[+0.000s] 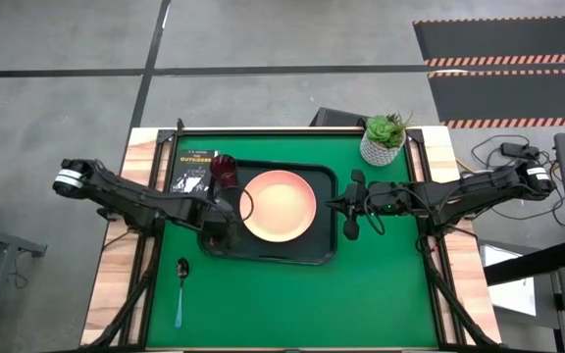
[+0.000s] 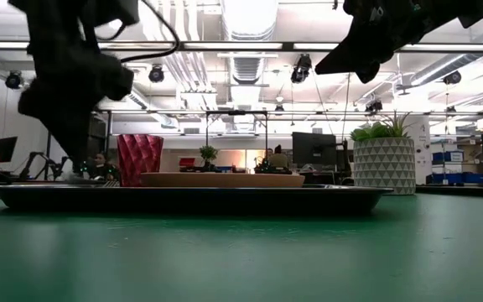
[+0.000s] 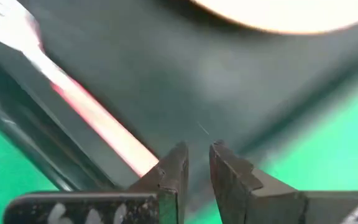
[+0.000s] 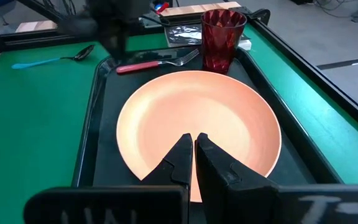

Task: Pick and place plate/cup/fork/spoon on tray
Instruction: Put the blue spoon on the black table tray between the pink fork and the orange plate

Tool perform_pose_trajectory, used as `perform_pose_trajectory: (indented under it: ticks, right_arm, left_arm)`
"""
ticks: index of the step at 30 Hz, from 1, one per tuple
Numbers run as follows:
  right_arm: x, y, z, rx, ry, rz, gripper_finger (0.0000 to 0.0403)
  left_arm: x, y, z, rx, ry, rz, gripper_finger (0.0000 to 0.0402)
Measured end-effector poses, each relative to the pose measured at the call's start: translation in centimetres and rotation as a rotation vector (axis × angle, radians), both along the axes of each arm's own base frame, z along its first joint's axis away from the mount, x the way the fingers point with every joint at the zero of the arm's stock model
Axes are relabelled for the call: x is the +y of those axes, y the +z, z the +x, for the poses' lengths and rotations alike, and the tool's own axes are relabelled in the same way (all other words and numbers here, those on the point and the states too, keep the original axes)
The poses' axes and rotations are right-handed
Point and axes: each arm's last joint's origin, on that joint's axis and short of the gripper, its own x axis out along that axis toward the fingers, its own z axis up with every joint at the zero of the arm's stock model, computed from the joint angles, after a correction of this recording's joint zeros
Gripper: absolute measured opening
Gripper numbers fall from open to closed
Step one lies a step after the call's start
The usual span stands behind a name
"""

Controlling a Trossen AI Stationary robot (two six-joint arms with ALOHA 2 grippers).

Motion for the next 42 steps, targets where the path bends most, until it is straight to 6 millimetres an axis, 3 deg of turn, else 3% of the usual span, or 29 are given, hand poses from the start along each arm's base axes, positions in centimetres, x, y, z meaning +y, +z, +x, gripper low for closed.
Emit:
perform_pose_trajectory:
  ticks: [4,9,14,20,28,37,42]
  right_arm:
    - [0.0,0.2,-0.1,0.002,0.022,-0.047,0.0009]
    - [0.0,1.8,0.1,-0.039,0.056,-0.126,0.0009]
    - [0.0,3.1,0.4,-0.067,0.084,-0.2,0.0009]
    - [0.0,4.0,0.6,-0.092,0.112,-0.282,0.0009]
    - [0.0,4.3,0.6,-0.108,0.129,-0.338,0.0009]
    - [0.0,4.3,0.6,-0.107,0.128,-0.332,0.0009]
    - [0.0,4.2,0.6,-0.106,0.125,-0.325,0.0009]
  left_arm:
    - [-1.3,1.3,0.2,0.036,-0.085,-0.193,0.0047]
    - [-4.0,2.0,-0.3,0.069,-0.071,-0.282,0.0047]
    - [-7.3,1.5,-2.5,0.194,-0.033,-0.344,0.0047]
    - [-10.0,0.7,-5.1,0.295,0.189,-0.338,0.0047]
    - [-11.9,0.1,-7.3,0.282,0.37,-0.284,0.0047]
    - [-12.6,-1.6,-8.9,0.341,0.383,-0.236,0.0049]
    - [-12.7,-2.1,-8.8,0.35,0.38,-0.217,0.0078]
